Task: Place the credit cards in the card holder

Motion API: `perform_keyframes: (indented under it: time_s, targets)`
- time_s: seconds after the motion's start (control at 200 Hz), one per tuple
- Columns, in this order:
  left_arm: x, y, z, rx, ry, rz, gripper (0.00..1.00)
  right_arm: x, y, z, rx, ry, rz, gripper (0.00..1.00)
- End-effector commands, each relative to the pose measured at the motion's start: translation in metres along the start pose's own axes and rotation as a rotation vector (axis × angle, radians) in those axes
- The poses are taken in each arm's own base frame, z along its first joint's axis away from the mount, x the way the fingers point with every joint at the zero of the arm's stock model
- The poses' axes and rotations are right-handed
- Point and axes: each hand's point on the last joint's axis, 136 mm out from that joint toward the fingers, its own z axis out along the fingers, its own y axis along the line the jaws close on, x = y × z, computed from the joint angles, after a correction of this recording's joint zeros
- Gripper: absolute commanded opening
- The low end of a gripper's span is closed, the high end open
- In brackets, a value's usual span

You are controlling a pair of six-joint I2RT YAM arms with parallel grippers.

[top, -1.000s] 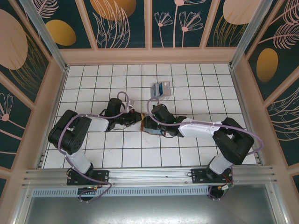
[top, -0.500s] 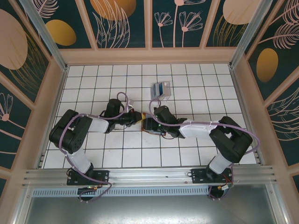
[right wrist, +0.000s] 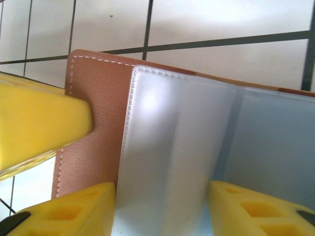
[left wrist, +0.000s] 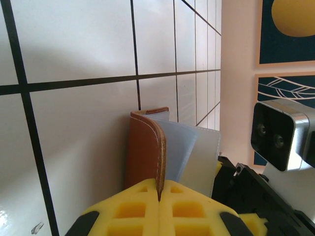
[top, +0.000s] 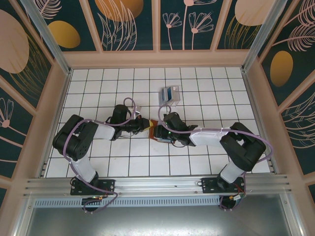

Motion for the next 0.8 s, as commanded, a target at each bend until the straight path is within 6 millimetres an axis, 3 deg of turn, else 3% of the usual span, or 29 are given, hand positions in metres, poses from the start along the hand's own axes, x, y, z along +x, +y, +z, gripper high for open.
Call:
perform_keyframes:
  time_s: [0.0,0.155,0.255,0.455,0.631,0.791]
  targets:
    - [0.0,0.001,0.001,0.006,0.008,0.013,0.0,-0.001,-0.01,-0.003,0.01,-0.016,0.01,0.4]
    - [-0.001,0.003,0.002,0.002,0.01,0.024,0.0,-0.001,-0.002,-0.004,-0.074,-0.01,-0.001,0.35]
    - [-0.003,-0.004,0.0,0.028,-0.01,0.045,0.22,-0.002,0.008,-0.004,-0.129,-0.009,-0.027,0.36]
    - [-0.007,-0.01,0.0,0.039,-0.017,0.072,0.34,-0.002,0.02,-0.007,-0.209,-0.015,-0.07,0.37]
    - [-0.009,-0.005,0.004,0.025,-0.016,0.075,0.35,-0.004,0.02,-0.011,-0.296,-0.009,-0.025,0.35]
    - [-0.009,0.012,0.008,-0.027,-0.01,0.068,0.32,-0.004,0.022,-0.015,-0.356,-0.005,-0.002,0.35]
